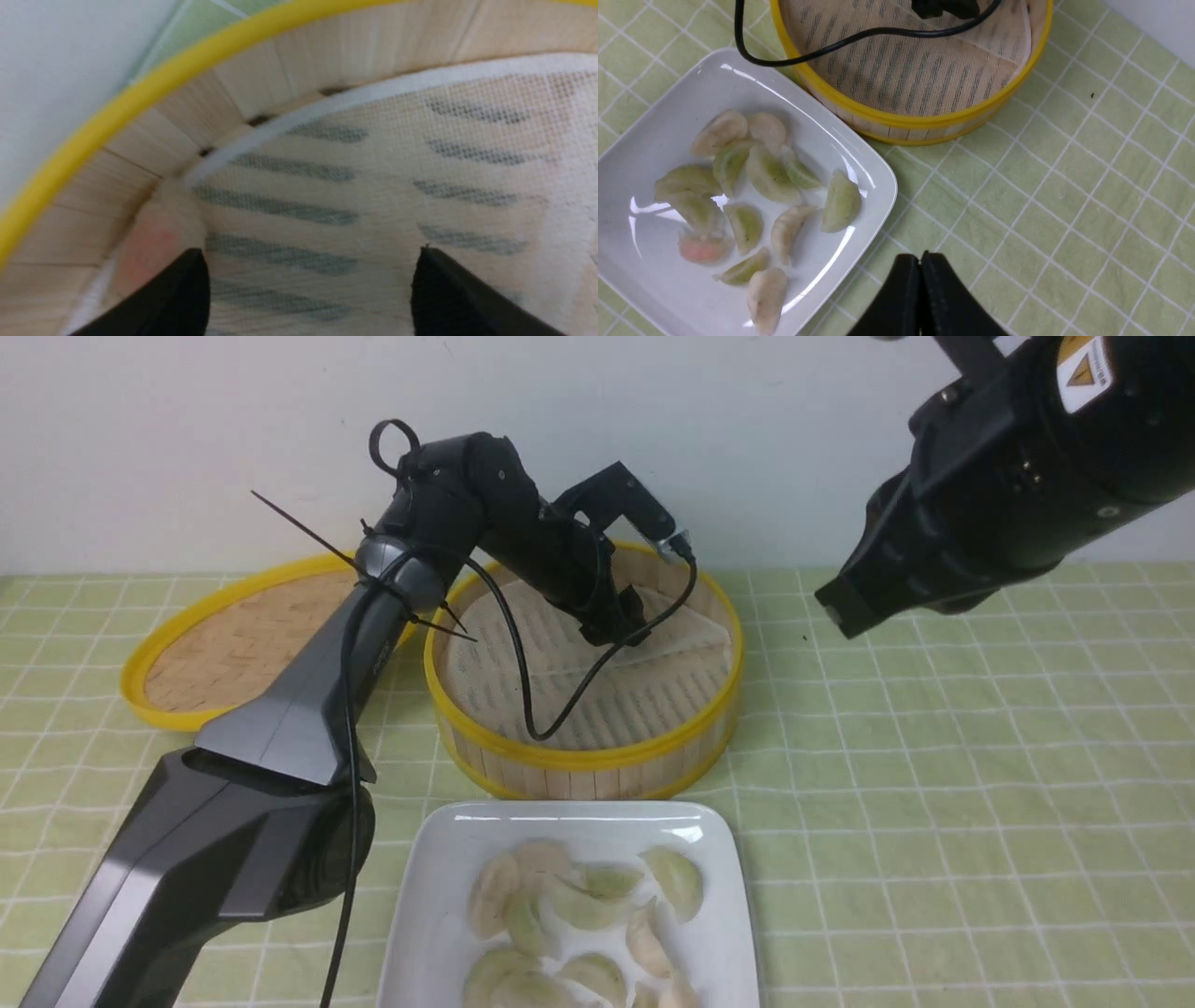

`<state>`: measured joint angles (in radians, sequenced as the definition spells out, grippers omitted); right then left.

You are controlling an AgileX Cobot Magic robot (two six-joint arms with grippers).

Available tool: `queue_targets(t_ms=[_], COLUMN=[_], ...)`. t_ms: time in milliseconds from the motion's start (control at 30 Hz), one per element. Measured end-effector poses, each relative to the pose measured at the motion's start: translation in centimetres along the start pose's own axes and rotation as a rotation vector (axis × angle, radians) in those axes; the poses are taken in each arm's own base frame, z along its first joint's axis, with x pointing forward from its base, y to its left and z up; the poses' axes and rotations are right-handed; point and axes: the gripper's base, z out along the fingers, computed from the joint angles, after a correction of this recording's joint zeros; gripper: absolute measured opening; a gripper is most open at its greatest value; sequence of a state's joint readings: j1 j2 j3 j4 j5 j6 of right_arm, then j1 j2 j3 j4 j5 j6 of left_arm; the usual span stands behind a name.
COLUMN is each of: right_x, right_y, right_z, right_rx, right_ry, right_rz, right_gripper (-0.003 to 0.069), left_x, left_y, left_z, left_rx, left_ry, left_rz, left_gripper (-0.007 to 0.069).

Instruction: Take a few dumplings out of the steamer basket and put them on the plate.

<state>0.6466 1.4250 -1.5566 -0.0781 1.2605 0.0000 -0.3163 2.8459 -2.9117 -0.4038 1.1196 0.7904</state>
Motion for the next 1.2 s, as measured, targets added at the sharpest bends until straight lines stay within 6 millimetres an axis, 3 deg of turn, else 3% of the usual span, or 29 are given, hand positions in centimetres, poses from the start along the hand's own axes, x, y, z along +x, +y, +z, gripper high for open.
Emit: queue_targets(t_ms=[433,567,633,733,833,967,1200], right_x=[0.0,0.0,0.0,0.0,0.0,0.0,0.0], right_y=[0.0,0.0,0.0,0.0,0.0,0.0,0.1], right_z=[0.0,0.0,0.0,0.0,0.0,0.0,0.0], right_rx=[-0.001,-0.001,-0.001,-0.001,-0.003,-0.003,-0.013], right_ry=[0.001,0.001,0.001,0.001,0.001,0.002,0.003], right_rz=[0.000,0.008,0.020,0.029,0.030,0.032,0.038], right_gripper=[-0.0016,-0.0016,-0.0016,-0.0016,-0.0016,-0.0016,-0.0016], left_x=[0.2,0.3,0.4,0.6,0.3,-1.1,-4.4], left_y=[0.7,0.8,0.7,0.5,0.2,0.0,0.0], left_z=[1.3,1.3,1.3,1.3,0.2,-3.1,-8.5], left_rx=[-0.090,-0.090,-0.080,-0.058,-0.031,-0.028,-0.086], left_ry=[-0.062,-0.055,-0.042,-0.016,0.029,0.083,0.026], left_rz=[0.013,0.015,0.013,0.012,0.028,0.035,0.037], left_gripper=[0.0490,0.0294,0.0118,0.0023,-0.0003,-0.0006,-0.0006])
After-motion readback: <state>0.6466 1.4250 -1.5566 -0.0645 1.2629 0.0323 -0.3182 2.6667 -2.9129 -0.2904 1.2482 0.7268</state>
